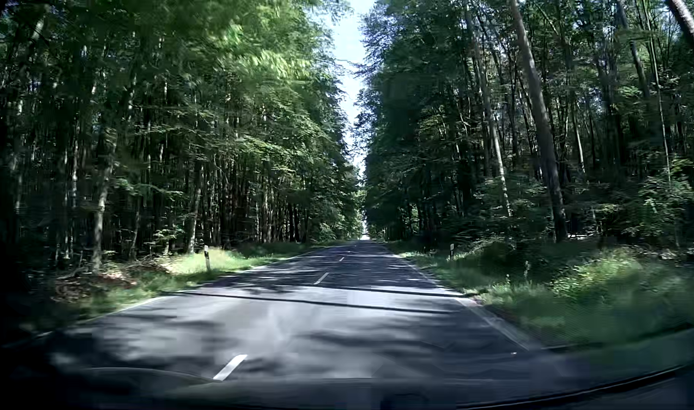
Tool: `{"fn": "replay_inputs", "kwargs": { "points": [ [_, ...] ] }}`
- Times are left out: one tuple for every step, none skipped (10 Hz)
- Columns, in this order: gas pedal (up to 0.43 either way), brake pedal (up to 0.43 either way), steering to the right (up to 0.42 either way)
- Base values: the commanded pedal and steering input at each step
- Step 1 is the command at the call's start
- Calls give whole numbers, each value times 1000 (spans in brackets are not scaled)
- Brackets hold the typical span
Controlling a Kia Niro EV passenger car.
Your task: Follow the waypoints while adhering to traffic rules and regulations
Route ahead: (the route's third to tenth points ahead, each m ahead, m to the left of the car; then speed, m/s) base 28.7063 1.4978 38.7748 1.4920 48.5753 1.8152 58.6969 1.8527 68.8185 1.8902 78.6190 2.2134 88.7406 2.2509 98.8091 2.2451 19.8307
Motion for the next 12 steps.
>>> {"fn": "replay_inputs", "kwargs": {
  "points": [
    [67,30,0],
    [67,30,0],
    [67,30,0],
    [67,30,0],
    [67,30,0],
    [67,30,0],
    [67,30,0],
    [67,30,0],
    [67,30,0],
    [67,30,0],
    [67,30,0],
    [67,30,0]
  ]
}}
